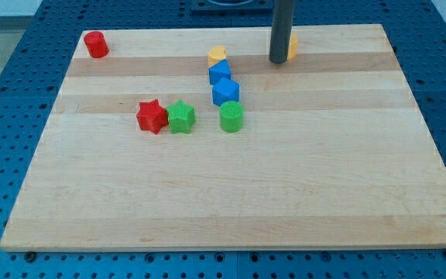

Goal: Push yellow hexagon towards top right

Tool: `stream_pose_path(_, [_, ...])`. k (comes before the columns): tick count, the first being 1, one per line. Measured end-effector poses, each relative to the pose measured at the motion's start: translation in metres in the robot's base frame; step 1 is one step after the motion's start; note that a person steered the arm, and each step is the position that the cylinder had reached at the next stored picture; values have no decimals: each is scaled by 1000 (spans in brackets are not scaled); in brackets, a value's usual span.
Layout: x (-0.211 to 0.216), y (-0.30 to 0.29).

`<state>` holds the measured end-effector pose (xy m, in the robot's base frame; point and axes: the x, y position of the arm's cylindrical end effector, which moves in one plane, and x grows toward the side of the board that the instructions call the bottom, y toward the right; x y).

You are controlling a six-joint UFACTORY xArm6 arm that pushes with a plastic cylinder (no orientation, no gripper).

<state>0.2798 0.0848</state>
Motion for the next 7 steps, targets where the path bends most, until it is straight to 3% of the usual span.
stream_pose_path(2, [4, -49])
stream_pose_path(4, [-14, -3])
stream_pose_path(7, [-21, -3])
